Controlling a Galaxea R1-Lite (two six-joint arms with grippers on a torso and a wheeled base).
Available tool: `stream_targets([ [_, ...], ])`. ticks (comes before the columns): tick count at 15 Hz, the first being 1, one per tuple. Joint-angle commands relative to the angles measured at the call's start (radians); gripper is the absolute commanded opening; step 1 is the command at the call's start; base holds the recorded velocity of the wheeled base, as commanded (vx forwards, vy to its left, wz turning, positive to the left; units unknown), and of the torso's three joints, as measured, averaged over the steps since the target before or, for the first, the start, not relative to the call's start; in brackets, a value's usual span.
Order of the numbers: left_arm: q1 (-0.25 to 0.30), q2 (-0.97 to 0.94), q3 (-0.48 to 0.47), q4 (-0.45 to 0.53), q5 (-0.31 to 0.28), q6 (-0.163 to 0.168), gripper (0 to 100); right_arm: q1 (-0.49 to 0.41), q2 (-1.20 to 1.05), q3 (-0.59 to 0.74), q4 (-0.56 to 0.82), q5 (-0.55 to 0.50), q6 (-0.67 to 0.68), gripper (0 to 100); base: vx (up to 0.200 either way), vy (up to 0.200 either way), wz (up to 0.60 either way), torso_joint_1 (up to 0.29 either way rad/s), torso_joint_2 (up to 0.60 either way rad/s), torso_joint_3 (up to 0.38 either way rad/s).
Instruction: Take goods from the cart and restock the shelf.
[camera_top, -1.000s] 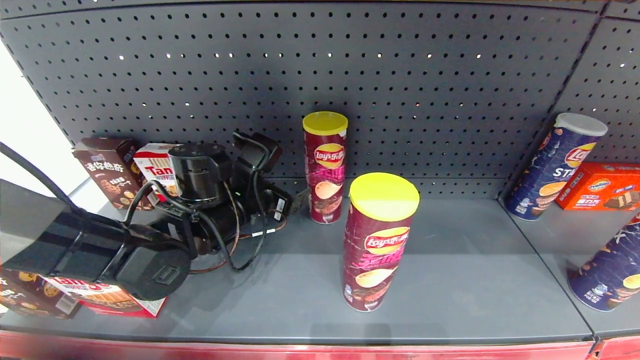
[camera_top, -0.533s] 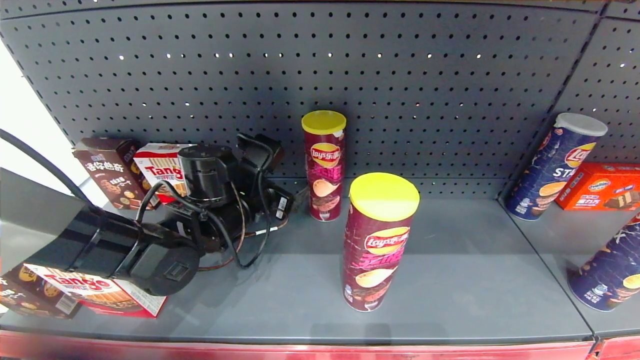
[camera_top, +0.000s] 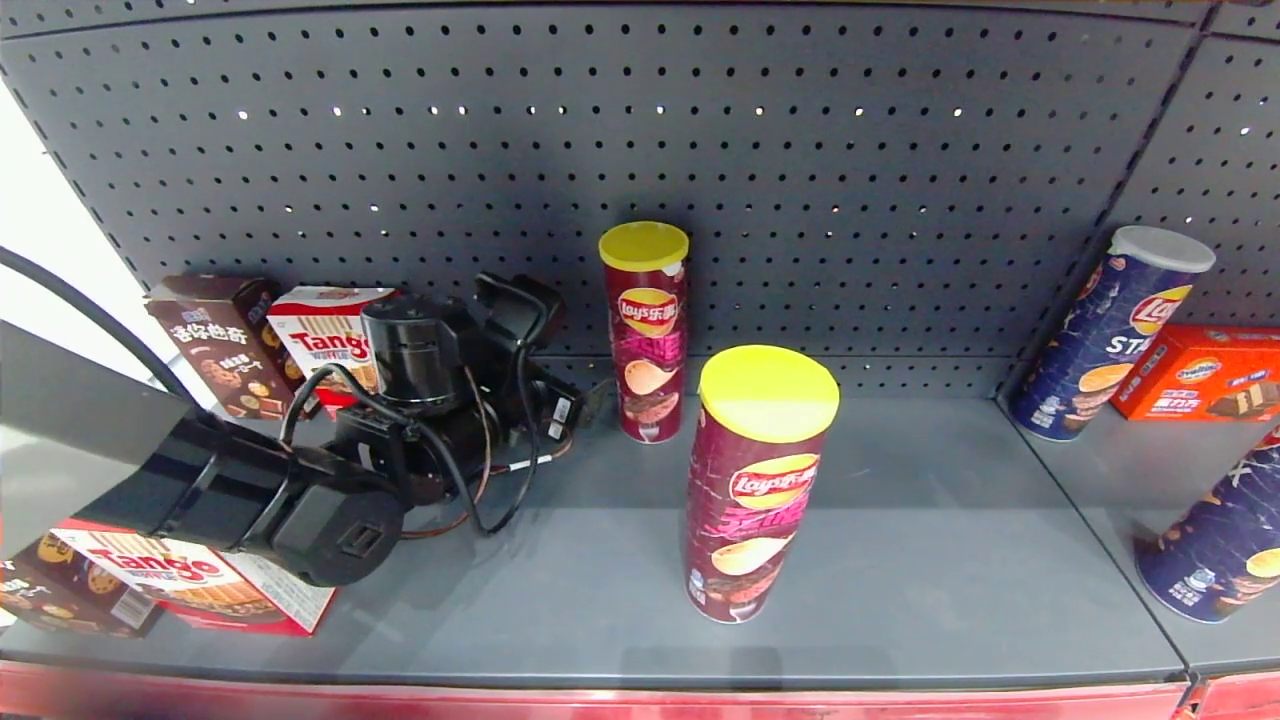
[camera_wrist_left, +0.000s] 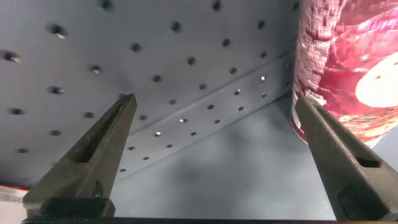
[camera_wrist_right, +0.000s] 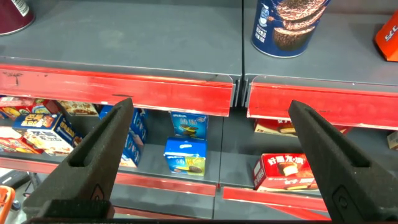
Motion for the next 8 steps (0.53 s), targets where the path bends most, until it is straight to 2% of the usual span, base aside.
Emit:
stream_targets([
  [1,-0.004,0.031,-0.005,0.0,0.001,0.0,100,0.001,0.002,0.0,0.0,0.0,0.0,100,0.0,0.0,0.0,0.0,0.0,0.0],
  [8,-0.041,0.09,-0.055,0.003,0.001,-0.004,100,0.001,0.002,0.0,0.0,0.0,0.0,100,0.0,0.0,0.0,0.0,0.0,0.0],
])
